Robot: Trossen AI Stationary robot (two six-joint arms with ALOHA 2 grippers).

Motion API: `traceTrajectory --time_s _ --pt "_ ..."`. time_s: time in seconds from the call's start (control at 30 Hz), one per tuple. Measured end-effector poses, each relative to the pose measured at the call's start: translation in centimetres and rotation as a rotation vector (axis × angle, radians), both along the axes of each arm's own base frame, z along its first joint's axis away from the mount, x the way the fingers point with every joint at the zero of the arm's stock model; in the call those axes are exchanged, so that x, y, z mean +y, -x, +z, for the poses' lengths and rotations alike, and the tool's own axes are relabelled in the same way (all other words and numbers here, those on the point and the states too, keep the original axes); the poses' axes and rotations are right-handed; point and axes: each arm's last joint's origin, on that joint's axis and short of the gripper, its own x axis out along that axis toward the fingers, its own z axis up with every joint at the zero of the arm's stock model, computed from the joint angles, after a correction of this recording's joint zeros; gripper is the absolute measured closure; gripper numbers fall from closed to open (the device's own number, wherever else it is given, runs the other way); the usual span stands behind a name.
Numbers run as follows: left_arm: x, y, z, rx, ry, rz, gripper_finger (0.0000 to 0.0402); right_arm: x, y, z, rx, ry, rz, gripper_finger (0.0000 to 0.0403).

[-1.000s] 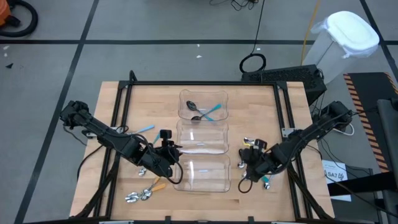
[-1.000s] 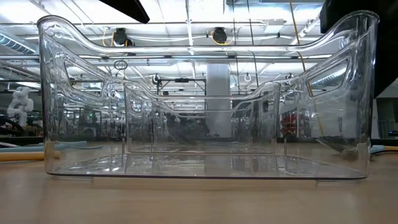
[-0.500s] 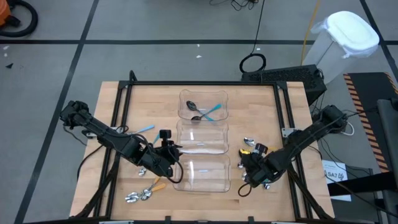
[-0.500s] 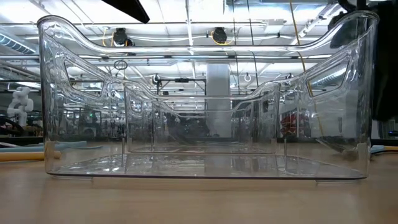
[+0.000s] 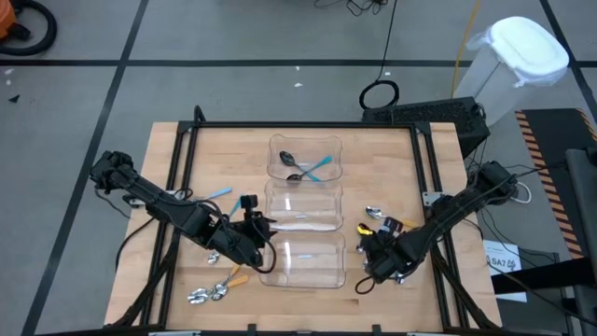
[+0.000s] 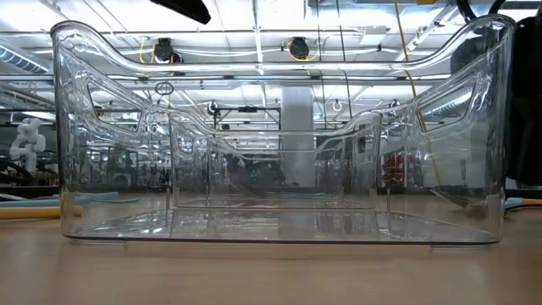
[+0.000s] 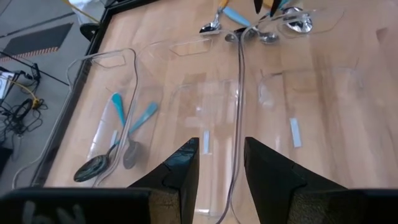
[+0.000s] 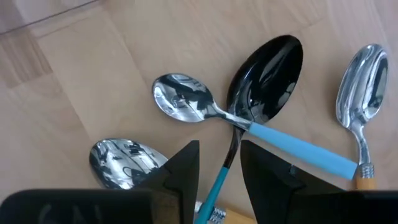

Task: Sort silverware by color (type)
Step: Put the dark blue spoon into the top transparent bin

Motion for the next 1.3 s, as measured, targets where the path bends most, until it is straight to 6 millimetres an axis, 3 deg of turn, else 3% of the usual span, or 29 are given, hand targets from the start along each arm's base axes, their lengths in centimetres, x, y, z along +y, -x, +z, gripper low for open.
traceTrajectory --time_s 0.2,0.53,0.77,1.07,1.3 --pt "-0.1 -0.2 0.2 -0.031 0.015 -0.002 0.0274 -0.1 0.4 -0.1 0.011 0.008 -0.06 0.0289" --pt "0.0 -0.3 0.2 -0.016 -0.028 -0.033 0.0274 -1.2 1.9 -2.9 0.062 -0.004 -0.077 0.0289" --pt "0.9 -0.7 0.2 -0.013 -0.035 -0.007 0.0274 -1.2 2.0 -3.2 0.046 -0.024 -0.099 0.0292" --pt "1.9 -1.1 0.3 -0.017 -0.037 0.026 0.0274 -1.1 1.9 -3.3 0.039 -0.039 -0.097 0.039" --pt "2.0 -1.2 0.3 -0.017 -0.037 0.03 0.0274 -1.1 1.9 -3.0 0.048 -0.029 -0.069 0.0388"
